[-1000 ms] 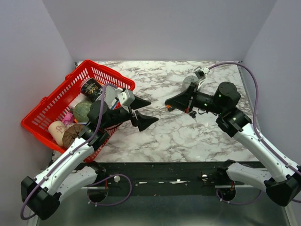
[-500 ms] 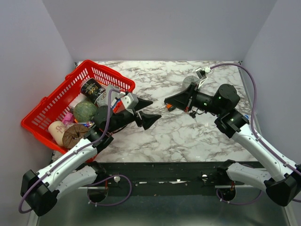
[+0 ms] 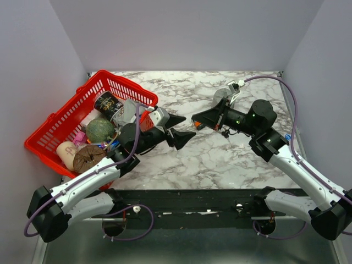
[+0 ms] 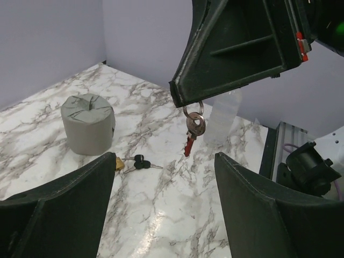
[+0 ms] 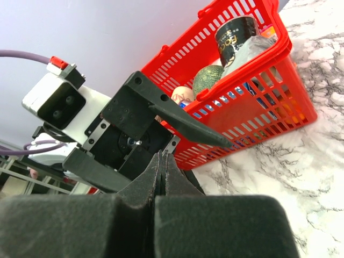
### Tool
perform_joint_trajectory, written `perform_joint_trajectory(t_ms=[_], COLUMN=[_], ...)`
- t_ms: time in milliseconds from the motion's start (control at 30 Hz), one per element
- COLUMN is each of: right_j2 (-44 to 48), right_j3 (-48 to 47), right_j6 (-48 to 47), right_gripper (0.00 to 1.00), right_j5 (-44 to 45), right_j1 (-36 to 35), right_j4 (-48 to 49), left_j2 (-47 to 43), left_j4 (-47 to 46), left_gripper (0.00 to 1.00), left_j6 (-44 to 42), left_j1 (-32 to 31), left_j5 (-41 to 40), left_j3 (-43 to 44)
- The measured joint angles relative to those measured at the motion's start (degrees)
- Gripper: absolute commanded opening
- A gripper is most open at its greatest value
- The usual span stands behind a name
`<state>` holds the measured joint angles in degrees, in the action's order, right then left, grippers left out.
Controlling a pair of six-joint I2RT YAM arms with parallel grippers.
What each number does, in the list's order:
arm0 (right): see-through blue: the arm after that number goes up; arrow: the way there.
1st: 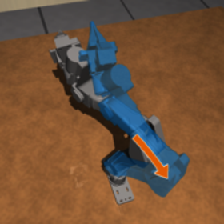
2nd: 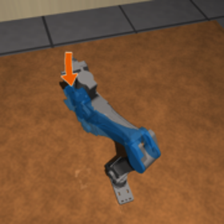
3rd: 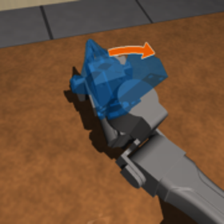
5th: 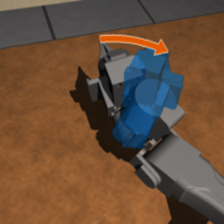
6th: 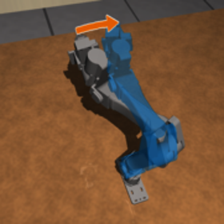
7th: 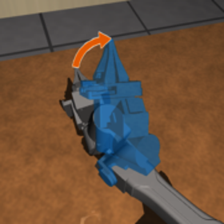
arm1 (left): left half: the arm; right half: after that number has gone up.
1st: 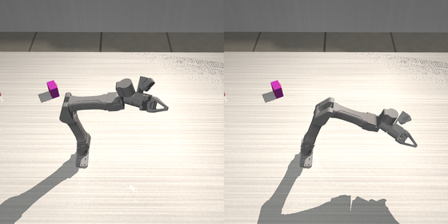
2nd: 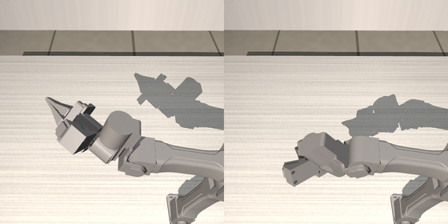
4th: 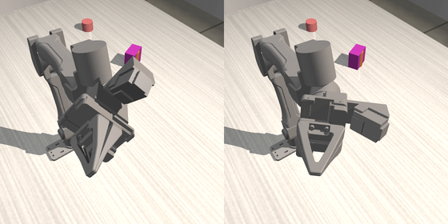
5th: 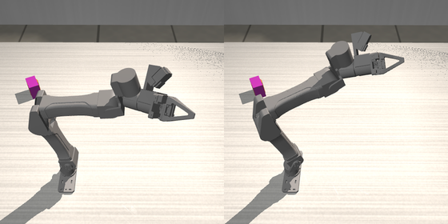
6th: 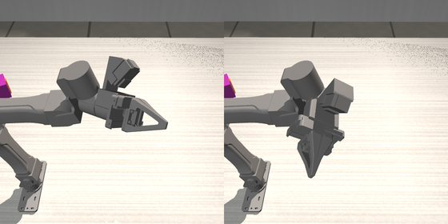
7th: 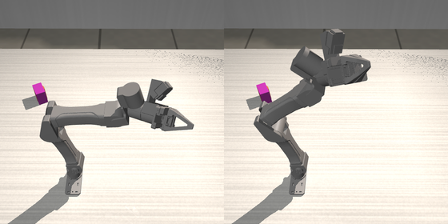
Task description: Unlock with the key
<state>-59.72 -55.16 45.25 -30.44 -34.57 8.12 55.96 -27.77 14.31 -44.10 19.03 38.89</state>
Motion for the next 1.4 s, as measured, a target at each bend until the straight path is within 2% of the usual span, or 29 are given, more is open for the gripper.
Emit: perform_joint_trajectory(t_ms=[267, 400, 500, 533, 600, 633, 767, 967, 1100, 1133, 1267, 1367, 1400], right_j2=[0.4, 0.6, 0.7, 0.8, 0.9, 0.9, 1.0, 1.5, 2.3, 2.6, 3.2, 3.3, 3.4], right_j3=[1.1, 1.2, 1.3, 1.3, 1.5, 1.6, 1.7, 1.7, 1.5, 1.1, -0.8, -2.8, -3.3], right_j6=[0.3, 0.3, 0.4, 0.4, 0.4, 0.4, 0.4, -0.4, -4.8, -6.5, -15.2, -21.6, -23.4], right_gripper=[0.01, 0.01, 0.01, 0.01, 0.01, 0.01, 0.01, 0.01, 0.02, 0.04, 0.36, 0.50, 0.51], right_j5=[1.5, 1.7, 1.7, 1.7, 1.9, 2.0, 2.6, 3.4, 3.2, 2.9, 1.3, 1.2, 1.2], right_j1=[0.0, 0.0, 0.0, 0.0, 0.0, 0.0, 0.0, 0.0, -0.5, -0.7, -0.9, -0.4, -0.2], right_j4=[0.0, 0.0, 0.0, 0.0, -0.1, -0.1, -0.4, -2.0, -5.7, -7.3, -15.0, -19.7, -21.0], left_j2=[2.7, 5.0, 6.0, 6.1, 6.1, 6.1, 6.1, 4.8, 2.8, 2.3, 1.3, 1.4, 1.4], left_j4=[0.0, 0.0, 0.0, 0.0, 0.0, 0.0, 0.6, 3.9, 8.9, 10.6, 15.8, 21.6, 23.4], left_gripper=[0.81, 0.69, 0.55, 0.42, 0.31, 0.22, 0.01, 0.00, 0.00, 0.00, 0.00, 0.00, 0.00], left_j6=[-1.0, -1.0, -1.0, -1.2, -1.0, -1.4, -1.9, -4.0, -5.8, -6.3, -7.5, -8.5, -8.9], left_j1=[-2.1, -2.2, -2.3, -2.3, -2.4, -2.4, -2.6, -4.2, -4.4, -4.4, -4.4, -4.5, -4.5], left_j5=[0.0, 0.0, 0.0, 0.0, -0.2, -0.2, -0.4, -0.6, 1.1, 2.0, 7.5, 12.9, 14.2], left_j3=[1.3, 3.4, 4.4, 4.5, 4.5, 4.5, 4.5, 4.5, 4.5, 4.5, 4.5, 4.5, 4.5])
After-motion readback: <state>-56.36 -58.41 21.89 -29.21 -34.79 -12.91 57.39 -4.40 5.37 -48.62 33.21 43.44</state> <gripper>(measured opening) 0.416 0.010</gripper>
